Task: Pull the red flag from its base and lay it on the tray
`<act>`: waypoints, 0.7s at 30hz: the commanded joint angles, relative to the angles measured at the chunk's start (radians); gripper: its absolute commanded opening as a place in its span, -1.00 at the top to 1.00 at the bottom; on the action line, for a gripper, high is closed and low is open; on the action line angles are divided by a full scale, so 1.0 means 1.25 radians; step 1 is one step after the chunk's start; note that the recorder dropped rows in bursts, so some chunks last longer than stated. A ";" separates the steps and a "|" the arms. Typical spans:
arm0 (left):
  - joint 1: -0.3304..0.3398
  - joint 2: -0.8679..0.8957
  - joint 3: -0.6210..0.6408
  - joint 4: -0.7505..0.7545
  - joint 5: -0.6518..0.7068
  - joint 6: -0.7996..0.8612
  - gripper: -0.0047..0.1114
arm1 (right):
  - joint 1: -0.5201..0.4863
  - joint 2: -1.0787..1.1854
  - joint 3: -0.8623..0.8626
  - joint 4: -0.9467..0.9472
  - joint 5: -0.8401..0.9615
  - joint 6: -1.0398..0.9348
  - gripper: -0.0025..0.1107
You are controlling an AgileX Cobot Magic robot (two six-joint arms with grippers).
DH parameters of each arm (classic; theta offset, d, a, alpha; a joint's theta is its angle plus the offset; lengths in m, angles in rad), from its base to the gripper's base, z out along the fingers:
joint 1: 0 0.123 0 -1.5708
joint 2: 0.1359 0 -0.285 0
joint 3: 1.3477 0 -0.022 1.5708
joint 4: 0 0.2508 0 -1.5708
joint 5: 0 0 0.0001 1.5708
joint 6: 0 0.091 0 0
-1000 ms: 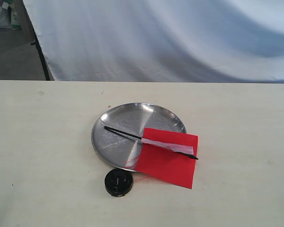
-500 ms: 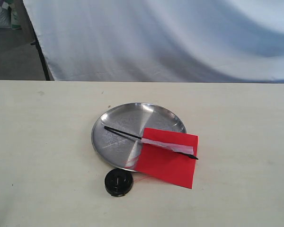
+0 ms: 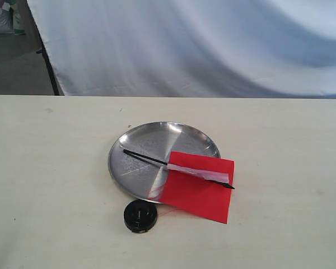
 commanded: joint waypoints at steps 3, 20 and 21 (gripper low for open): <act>0.002 -0.002 0.003 -0.008 0.012 -0.003 0.92 | 0.002 -0.004 0.003 0.001 -0.003 -0.001 0.96; 0.002 -0.002 0.003 -0.008 0.012 -0.003 0.92 | 0.002 -0.004 0.003 0.001 -0.003 -0.001 0.96; 0.002 -0.002 0.003 -0.008 0.012 -0.003 0.92 | 0.002 -0.004 0.003 0.001 -0.003 -0.001 0.96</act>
